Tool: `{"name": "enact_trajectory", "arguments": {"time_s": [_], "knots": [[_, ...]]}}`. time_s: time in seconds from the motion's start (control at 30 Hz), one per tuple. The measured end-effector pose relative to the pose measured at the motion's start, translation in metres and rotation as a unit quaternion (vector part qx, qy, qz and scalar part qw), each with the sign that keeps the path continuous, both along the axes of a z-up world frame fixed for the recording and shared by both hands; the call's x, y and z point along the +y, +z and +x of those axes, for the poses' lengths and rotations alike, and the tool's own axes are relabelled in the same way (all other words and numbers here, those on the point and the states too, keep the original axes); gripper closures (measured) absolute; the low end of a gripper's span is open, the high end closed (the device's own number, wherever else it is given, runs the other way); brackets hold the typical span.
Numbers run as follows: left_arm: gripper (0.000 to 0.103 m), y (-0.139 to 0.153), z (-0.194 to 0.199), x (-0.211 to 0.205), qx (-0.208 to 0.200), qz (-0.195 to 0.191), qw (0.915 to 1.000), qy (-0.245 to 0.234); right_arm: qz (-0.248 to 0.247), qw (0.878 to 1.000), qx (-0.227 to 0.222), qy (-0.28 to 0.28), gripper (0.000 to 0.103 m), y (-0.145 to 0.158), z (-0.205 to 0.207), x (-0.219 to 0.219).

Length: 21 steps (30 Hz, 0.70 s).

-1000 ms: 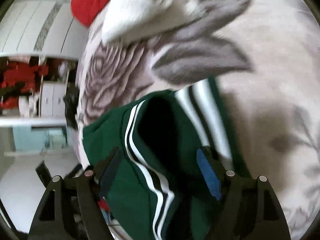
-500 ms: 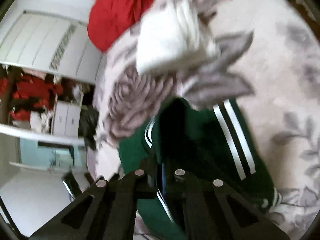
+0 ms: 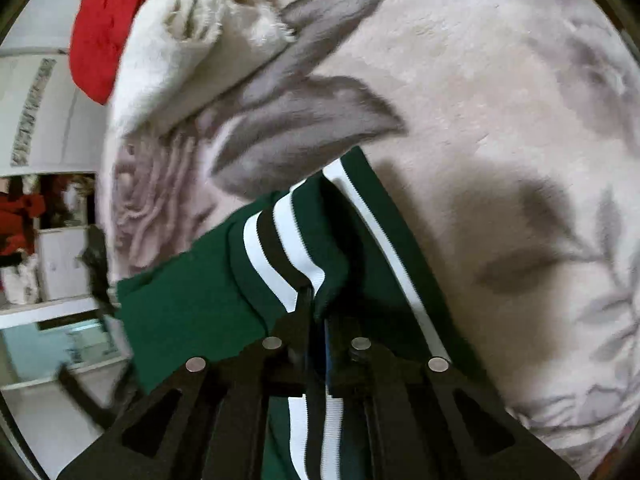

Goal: Fold large clothes

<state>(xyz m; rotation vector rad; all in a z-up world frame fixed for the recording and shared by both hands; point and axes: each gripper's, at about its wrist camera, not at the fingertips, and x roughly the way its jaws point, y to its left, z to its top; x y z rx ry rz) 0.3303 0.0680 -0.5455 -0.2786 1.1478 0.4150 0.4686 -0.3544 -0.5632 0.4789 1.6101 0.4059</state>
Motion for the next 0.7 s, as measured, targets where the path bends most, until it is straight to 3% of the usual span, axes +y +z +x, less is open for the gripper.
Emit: {"name": "enact_trajectory", "arguments": {"time_s": [0.03,0.1,0.13,0.23,0.33,0.4,0.43,0.5,0.57,0.7], "knots": [[0.0,-0.001,-0.003,0.0,0.003,0.001,1.0,-0.001,0.011,1.0,0.009,-0.002,0.08,0.007,-0.003,-0.006],[0.0,-0.003,-0.009,0.0,0.007,0.004,1.0,-0.003,0.036,0.999,0.003,-0.006,0.043,0.024,-0.014,-0.022],[0.0,-0.004,-0.011,-0.001,0.005,0.001,1.0,-0.001,0.039,0.999,-0.002,-0.003,0.038,0.032,-0.023,-0.031],[0.0,-0.005,-0.014,-0.001,0.002,-0.011,0.9999,0.01,0.038,0.999,0.024,0.026,0.035,0.032,-0.055,-0.04],[0.0,-0.004,-0.014,-0.003,0.001,-0.011,0.9999,0.013,0.05,0.993,0.068,0.081,0.035,0.009,-0.09,-0.035],[0.0,-0.004,-0.014,-0.002,0.002,-0.005,0.9999,0.009,0.048,0.992,0.058,0.102,0.035,0.0,-0.1,-0.027],[0.0,-0.004,-0.014,-0.002,0.004,-0.002,1.0,0.007,0.051,0.993,0.052,0.093,0.036,-0.003,-0.102,-0.027],[0.0,-0.001,-0.017,-0.001,0.007,0.0,1.0,0.006,0.032,0.994,0.056,0.087,0.078,-0.006,-0.103,-0.025],[0.0,0.005,-0.021,0.001,0.011,-0.005,0.9999,0.004,0.03,0.997,0.047,0.06,0.097,0.006,-0.102,-0.031],[0.0,0.032,-0.039,-0.004,-0.011,-0.035,0.9993,0.01,0.019,0.998,-0.039,0.038,0.101,0.08,-0.107,-0.038]]}}
